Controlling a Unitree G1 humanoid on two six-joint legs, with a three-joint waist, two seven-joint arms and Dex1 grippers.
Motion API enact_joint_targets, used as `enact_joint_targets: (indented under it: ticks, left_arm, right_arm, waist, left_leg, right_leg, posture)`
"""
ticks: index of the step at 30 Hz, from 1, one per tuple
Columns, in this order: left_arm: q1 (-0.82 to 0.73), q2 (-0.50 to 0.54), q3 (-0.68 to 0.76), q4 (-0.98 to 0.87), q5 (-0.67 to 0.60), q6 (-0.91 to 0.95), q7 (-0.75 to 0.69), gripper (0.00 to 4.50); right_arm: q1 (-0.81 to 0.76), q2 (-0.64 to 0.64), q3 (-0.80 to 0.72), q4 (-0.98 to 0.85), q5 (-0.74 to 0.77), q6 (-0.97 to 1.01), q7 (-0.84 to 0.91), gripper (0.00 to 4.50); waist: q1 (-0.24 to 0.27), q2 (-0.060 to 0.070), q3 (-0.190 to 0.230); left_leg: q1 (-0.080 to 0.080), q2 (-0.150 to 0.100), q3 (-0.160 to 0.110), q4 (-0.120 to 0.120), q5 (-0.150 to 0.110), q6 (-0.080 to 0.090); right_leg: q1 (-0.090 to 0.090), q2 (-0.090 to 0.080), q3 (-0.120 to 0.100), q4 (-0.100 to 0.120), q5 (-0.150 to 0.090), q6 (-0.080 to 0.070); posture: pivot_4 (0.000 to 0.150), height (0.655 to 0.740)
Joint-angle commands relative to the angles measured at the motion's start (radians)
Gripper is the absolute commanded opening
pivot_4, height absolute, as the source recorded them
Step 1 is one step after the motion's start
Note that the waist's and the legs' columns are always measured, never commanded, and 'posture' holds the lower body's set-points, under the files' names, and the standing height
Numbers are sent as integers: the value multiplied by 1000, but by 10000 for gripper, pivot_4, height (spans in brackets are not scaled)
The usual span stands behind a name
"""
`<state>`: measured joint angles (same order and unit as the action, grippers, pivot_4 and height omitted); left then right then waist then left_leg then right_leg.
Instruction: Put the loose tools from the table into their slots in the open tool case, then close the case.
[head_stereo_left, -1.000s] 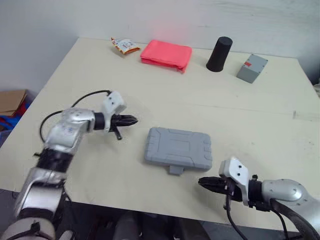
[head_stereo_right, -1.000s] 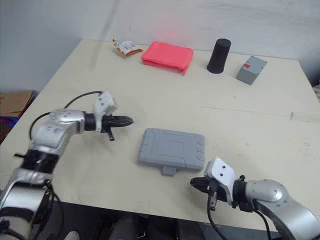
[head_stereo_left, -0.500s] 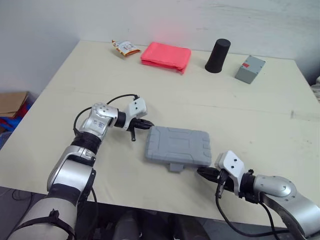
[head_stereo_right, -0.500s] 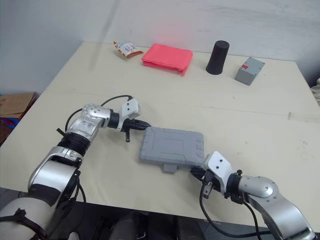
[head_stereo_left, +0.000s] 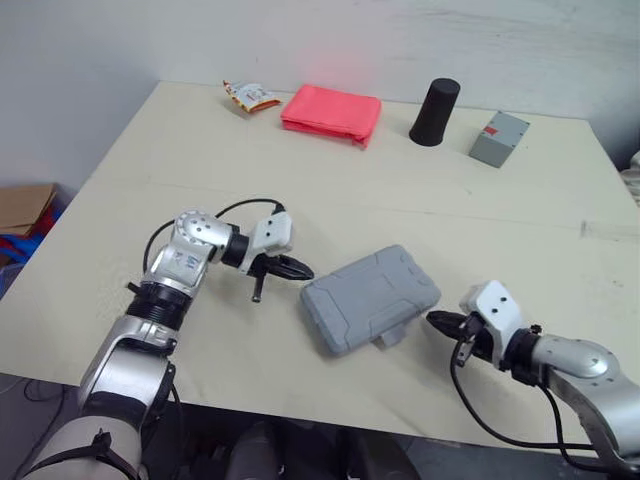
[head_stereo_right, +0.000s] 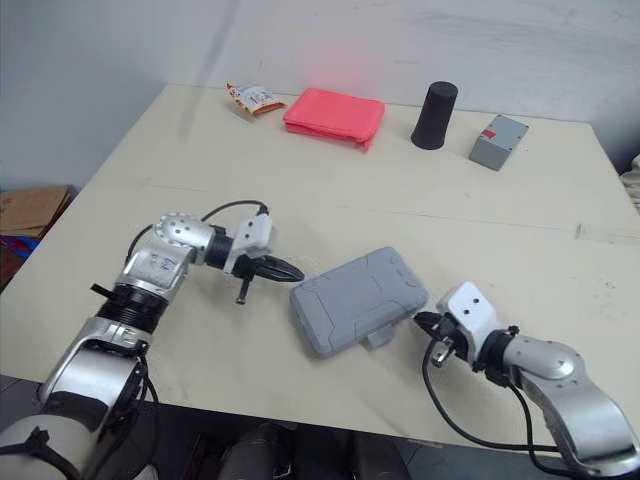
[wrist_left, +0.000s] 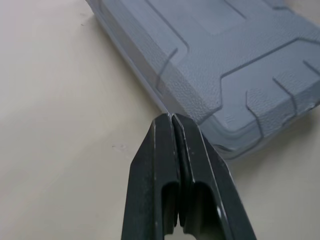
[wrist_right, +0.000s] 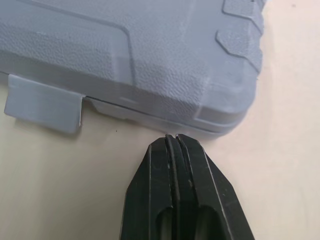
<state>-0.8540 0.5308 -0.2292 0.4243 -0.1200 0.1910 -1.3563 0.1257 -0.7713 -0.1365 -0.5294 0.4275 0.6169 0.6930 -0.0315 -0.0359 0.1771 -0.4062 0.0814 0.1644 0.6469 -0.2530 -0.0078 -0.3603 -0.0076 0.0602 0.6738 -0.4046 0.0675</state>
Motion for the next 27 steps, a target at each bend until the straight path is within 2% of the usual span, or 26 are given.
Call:
enact_joint_targets:
  ticks: [1,6,10,12,17,27]
  left_arm:
    - [-40,-11,9,-128,-61,89,-30,195]
    - [-69,-118,-72,-128,1,88,32,195]
    - [-82,-172,-146,-23,92,20,92,195]
    - [-77,-186,-191,41,152,-49,123,195]
    - [-74,-206,-234,87,215,-154,162,195]
    - [-49,-221,-262,89,225,-228,139,195]
  right_arm:
    - [37,-13,-54,-132,128,67,51,0]
    - [26,10,26,-189,126,129,-6,0]
    - [12,36,92,-188,81,162,-76,0]
    - [12,53,112,-182,61,170,-111,0]
    - [3,95,149,-169,23,169,-170,0]
    - [-43,193,204,-137,-20,164,-241,0]
  waist:
    - [1,0,0]
    - [2,0,0]
    - [-4,0,0]
    - [-6,0,0]
    - [-3,0,-1]
    - [-8,-1,-3]
  left_leg:
    - [0,0,0,0,0,0]
    - [1,-1,-1,1,0,0]
    - [0,0,-1,1,0,0]
    - [1,0,-1,1,0,0]
    - [2,0,-1,2,0,0]
    - [4,0,-1,2,0,0]
  right_leg:
    - [0,0,0,0,0,0]
    - [3,0,-1,-1,0,0]
    - [1,0,1,0,0,0]
    - [1,1,1,1,0,0]
    - [3,0,1,1,0,0]
    - [3,0,1,2,0,0]
  posture:
    - [1500,7348]
    - [1500,7348]
    - [1500,7348]
    - [1500,7348]
    - [1500,7348]
    - [1500,7348]
